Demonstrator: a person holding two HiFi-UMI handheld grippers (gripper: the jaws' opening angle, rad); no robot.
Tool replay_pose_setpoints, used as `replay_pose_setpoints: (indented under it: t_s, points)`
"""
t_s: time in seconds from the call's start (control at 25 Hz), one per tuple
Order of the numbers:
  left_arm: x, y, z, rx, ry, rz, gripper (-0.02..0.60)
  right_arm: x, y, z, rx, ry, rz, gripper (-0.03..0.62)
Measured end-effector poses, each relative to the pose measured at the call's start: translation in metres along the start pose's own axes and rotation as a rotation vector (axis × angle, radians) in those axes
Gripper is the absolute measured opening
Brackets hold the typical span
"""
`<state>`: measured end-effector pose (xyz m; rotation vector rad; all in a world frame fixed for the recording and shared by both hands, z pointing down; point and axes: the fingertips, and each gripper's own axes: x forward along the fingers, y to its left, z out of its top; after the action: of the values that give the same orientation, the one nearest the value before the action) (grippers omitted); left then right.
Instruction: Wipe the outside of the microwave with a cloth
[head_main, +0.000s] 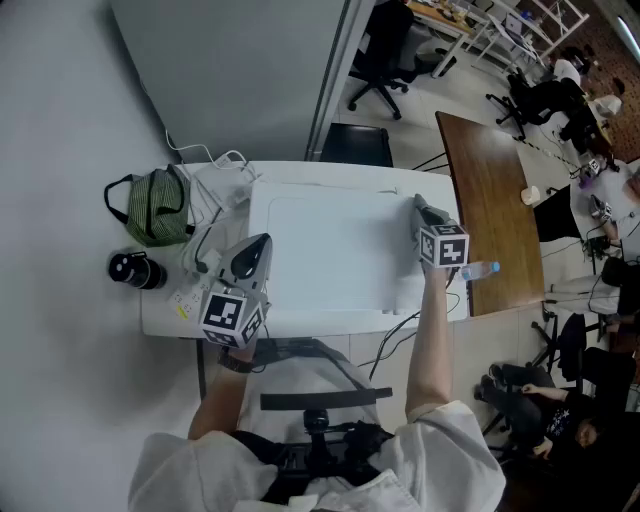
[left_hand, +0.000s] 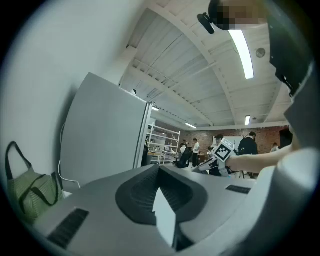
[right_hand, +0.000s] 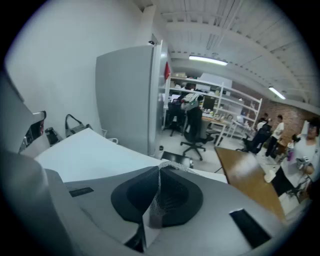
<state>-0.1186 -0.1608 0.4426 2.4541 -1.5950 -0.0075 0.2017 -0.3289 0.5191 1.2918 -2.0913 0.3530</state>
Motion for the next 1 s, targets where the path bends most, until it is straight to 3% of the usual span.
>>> replay_pose_setpoints:
  t_s: [0.12, 0.32, 0.44, 0.56, 0.6, 0.64, 0.8, 1.0]
  points:
    - [-0.014, 0.028, 0.003, 0.039, 0.005, 0.014, 0.006, 0.027, 0.089, 0.021, 0.031, 0.008, 0.169, 0.021]
    - [-0.033, 0.072, 0.005, 0.003, -0.010, 0.043, 0.006, 0.039, 0.240, 0.070, -0.031, -0.038, 0.396, 0.021]
    - [-0.044, 0.088, 0.002, -0.012, -0.008, 0.063, 0.006, 0.029, 0.339, 0.088, -0.076, -0.062, 0.599, 0.021]
    - [-0.050, 0.097, 0.002, -0.014, -0.010, 0.070, 0.006, 0.002, 0.411, 0.109, 0.028, -0.116, 0.874, 0.021]
    - [-0.050, 0.098, 0.001, -0.014, -0.009, 0.066, 0.006, -0.001, 0.417, 0.113, 0.058, -0.123, 0.900, 0.021]
    - [-0.050, 0.098, 0.000, -0.016, -0.006, 0.060, 0.006, 0.004, 0.412, 0.110, 0.043, -0.111, 0.865, 0.021]
    - [-0.039, 0.085, -0.005, -0.018, 0.010, 0.015, 0.006, 0.031, 0.335, 0.058, -0.145, 0.031, 0.518, 0.021]
    - [-0.016, 0.051, -0.014, -0.008, 0.028, -0.073, 0.006, 0.011, 0.208, -0.001, -0.121, 0.092, 0.204, 0.021]
